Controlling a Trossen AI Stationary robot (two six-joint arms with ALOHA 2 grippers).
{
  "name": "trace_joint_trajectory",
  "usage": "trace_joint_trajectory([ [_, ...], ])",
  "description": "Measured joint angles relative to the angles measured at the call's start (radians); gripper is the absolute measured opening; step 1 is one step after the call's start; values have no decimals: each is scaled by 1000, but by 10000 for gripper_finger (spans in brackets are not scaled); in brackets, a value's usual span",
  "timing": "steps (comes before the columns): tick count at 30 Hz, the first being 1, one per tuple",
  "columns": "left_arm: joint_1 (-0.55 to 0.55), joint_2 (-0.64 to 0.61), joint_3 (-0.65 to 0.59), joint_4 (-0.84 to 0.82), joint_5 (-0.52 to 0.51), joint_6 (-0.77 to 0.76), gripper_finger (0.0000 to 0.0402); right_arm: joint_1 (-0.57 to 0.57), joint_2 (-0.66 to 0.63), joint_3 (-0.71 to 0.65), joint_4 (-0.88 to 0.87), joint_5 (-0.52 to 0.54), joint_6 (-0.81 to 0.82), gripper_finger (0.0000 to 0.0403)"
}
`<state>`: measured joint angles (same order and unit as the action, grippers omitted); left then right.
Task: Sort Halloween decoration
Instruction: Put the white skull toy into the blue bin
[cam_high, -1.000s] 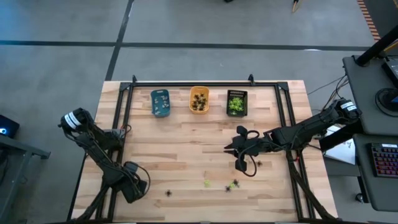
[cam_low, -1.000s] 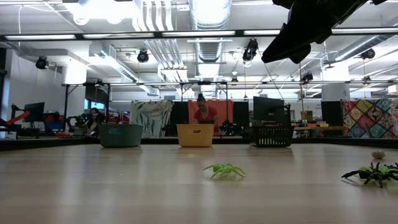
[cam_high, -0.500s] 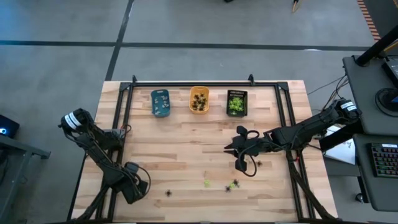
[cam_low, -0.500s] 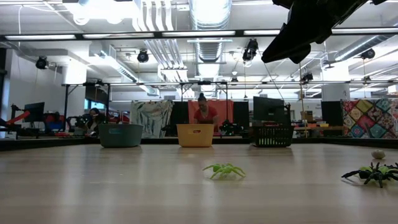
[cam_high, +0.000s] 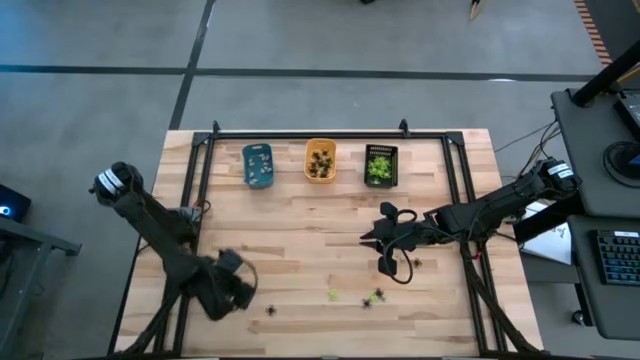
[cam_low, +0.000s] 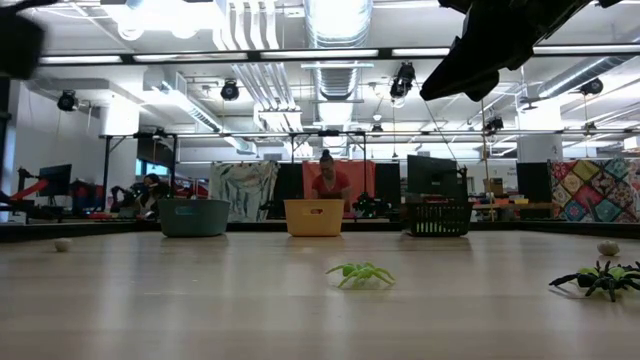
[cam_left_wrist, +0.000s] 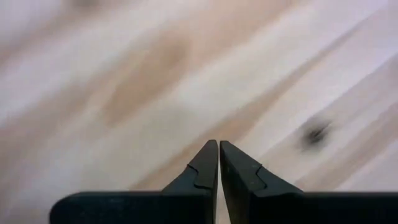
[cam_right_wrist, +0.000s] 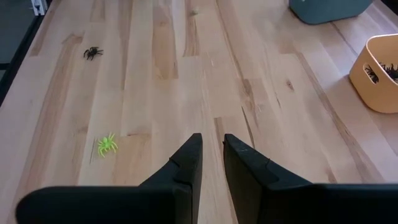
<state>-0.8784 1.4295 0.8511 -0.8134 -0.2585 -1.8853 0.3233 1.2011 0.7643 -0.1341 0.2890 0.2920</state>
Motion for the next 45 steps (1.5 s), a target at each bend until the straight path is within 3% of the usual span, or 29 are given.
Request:
trace_joint_trajectory([
  [3,86,-65,-4,-15,-60,103,0,0,0,0,0,0,-5,57],
  [14,415,-141,-15,-189,-43,405,4,0,0,0,1,0,-16,57],
  [22,448,-107,-18,-192,40,571,80,0,0,0,1,0,-16,57],
  [28,433,-108,-34,-188,6,394,130,0,0,0,5,0,4,57],
  [35,430,-77,-94,-182,34,127,136,0,0,0,5,0,2,57],
  [45,426,22,-94,-125,40,60,136,0,0,0,5,0,-24,57],
])
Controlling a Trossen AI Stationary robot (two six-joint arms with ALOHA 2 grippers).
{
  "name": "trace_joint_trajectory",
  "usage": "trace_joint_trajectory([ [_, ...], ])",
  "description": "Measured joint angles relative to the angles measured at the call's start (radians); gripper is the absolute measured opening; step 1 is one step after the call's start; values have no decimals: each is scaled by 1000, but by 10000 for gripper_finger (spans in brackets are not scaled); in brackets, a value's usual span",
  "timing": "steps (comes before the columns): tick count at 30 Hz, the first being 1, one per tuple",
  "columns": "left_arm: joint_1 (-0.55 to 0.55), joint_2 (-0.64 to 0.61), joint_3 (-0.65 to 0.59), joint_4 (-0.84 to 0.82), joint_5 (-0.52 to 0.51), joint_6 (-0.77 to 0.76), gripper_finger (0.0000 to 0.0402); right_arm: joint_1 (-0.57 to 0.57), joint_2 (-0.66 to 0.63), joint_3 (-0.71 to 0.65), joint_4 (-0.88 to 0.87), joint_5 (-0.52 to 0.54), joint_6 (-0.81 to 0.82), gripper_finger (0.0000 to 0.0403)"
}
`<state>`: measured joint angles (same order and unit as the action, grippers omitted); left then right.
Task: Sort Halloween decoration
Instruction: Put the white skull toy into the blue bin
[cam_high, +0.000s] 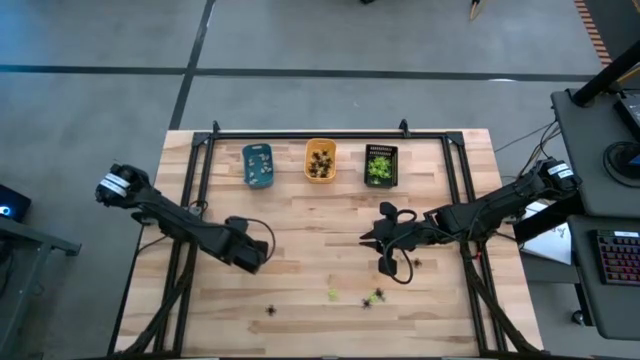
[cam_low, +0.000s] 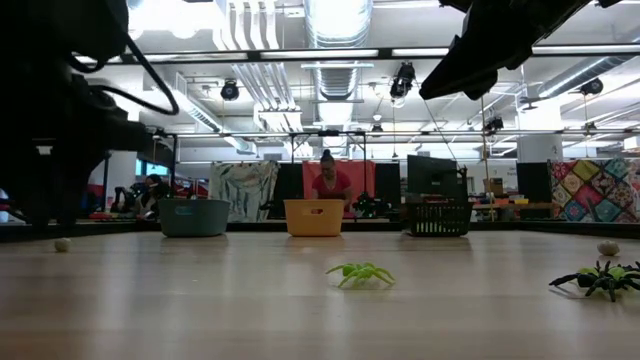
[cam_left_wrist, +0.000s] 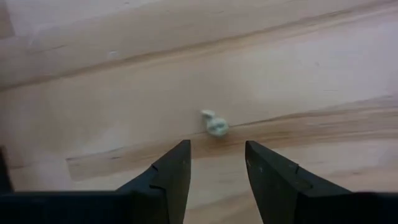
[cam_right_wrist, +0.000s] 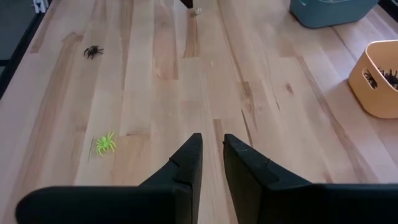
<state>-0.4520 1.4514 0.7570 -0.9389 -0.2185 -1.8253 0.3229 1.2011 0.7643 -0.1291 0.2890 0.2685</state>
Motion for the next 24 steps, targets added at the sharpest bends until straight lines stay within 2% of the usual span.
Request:
trace_joint_trajectory([
  [24,32,99,0,31,-37,-9,136,0,0,0,0,0,-18,57],
])
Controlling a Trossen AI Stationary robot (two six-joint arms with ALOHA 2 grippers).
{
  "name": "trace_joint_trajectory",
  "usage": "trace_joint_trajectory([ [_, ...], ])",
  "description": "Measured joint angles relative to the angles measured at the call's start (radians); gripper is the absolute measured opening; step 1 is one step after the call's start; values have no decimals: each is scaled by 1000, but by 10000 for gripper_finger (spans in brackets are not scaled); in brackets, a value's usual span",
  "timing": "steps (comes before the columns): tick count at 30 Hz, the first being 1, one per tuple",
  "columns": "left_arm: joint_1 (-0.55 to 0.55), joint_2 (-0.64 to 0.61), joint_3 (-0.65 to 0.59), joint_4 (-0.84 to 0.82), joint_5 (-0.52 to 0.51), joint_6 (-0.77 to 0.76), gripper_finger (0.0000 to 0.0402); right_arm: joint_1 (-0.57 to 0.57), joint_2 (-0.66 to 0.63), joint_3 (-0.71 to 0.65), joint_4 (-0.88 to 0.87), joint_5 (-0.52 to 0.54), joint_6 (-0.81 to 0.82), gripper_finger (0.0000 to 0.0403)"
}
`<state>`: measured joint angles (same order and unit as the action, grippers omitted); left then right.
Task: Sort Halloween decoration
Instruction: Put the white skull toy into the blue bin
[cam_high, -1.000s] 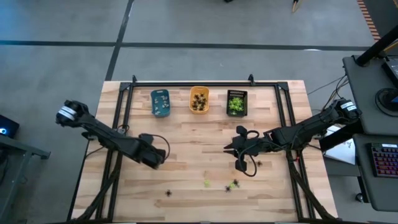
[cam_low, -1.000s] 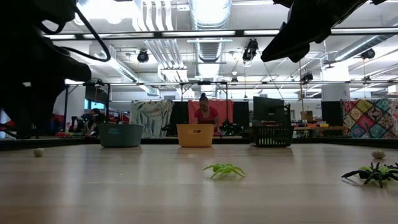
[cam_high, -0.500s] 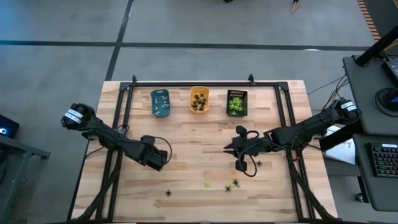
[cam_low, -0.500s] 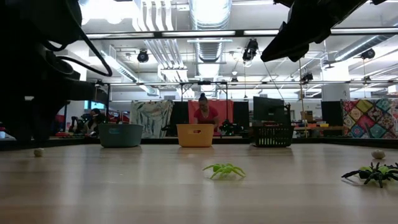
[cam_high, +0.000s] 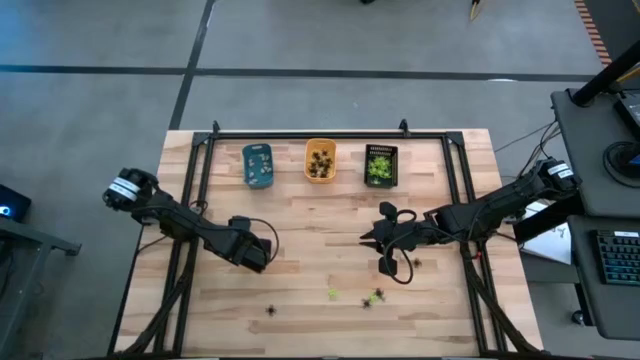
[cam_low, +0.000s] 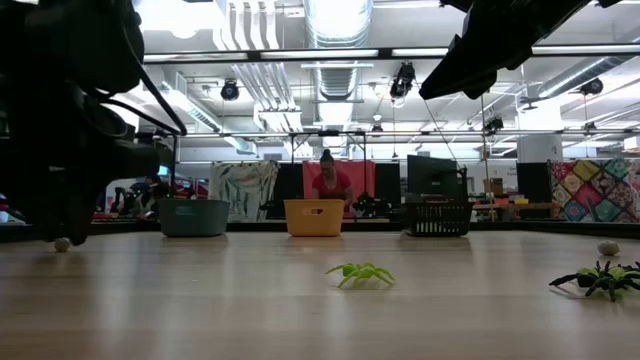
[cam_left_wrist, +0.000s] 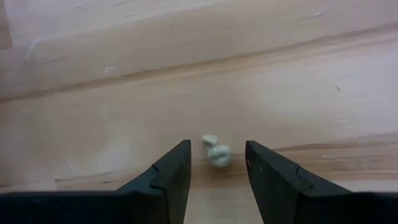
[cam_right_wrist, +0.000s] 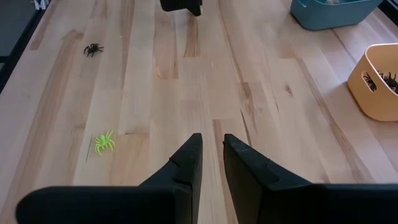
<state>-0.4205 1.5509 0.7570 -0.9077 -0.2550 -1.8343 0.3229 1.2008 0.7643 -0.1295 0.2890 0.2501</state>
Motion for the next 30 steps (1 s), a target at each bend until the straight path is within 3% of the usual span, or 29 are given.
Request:
trace_joint_trajectory([
  [20,0,13,0,20,3,3,74,0,0,0,0,0,-9,57],
  [30,0,13,-4,30,3,3,68,0,0,0,0,0,-15,57],
])
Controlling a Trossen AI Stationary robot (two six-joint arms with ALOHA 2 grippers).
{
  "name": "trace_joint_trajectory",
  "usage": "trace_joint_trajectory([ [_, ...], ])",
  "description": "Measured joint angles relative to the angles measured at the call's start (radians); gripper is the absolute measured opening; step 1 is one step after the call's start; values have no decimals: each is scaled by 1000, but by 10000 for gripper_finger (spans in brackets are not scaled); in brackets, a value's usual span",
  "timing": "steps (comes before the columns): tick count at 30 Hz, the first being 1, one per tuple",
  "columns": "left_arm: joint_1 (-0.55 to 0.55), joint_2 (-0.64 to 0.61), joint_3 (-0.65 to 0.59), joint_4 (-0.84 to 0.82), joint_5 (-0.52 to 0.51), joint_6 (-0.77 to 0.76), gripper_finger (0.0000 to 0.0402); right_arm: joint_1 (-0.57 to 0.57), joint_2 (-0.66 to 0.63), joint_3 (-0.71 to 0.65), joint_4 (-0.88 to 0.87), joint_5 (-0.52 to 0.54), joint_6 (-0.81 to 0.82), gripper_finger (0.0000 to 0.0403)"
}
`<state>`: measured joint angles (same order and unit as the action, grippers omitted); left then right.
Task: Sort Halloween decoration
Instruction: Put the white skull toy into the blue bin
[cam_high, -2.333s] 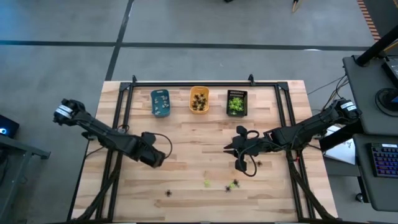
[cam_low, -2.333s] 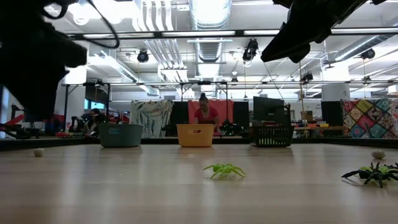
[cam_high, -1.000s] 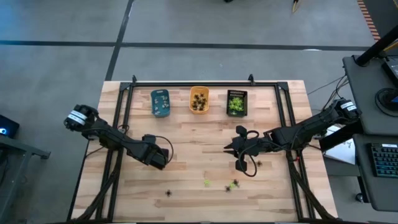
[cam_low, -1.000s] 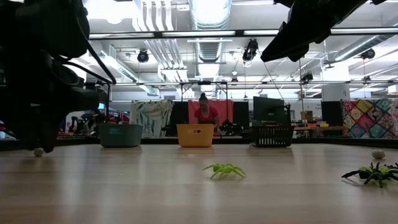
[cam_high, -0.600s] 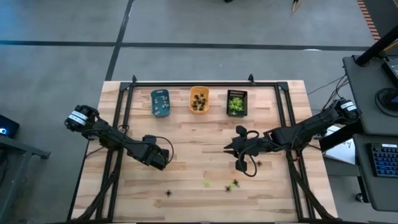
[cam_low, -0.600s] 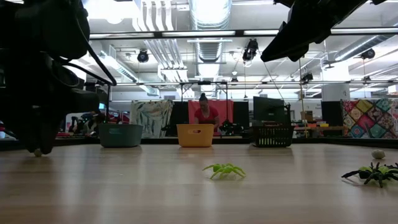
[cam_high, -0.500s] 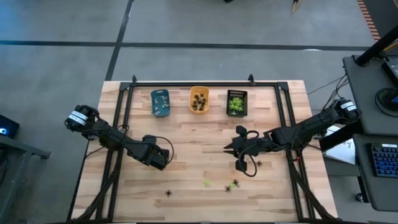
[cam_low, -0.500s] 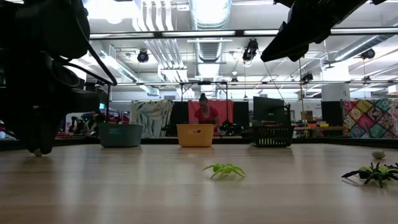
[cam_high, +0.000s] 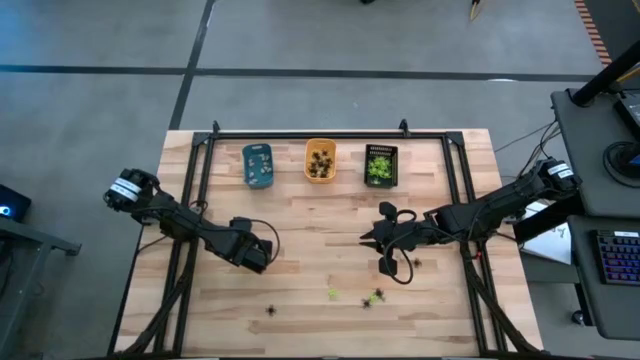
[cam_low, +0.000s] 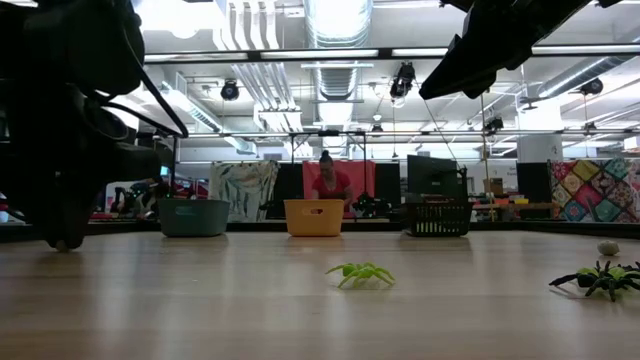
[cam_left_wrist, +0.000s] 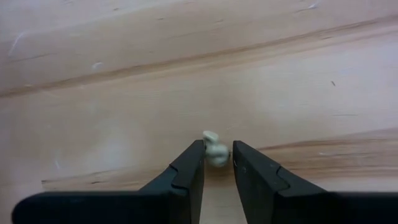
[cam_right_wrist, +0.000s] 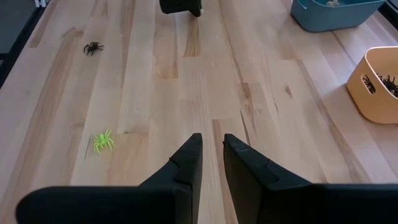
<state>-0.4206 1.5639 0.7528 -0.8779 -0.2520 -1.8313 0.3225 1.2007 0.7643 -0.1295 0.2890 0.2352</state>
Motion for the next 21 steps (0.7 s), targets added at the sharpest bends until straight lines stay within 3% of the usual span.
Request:
trace_joint_trajectory([
  [9,-2,-4,-39,62,-8,-3,66,0,0,0,0,0,-1,57],
  [21,0,-1,-15,29,0,4,11,0,0,0,0,0,-4,57],
])
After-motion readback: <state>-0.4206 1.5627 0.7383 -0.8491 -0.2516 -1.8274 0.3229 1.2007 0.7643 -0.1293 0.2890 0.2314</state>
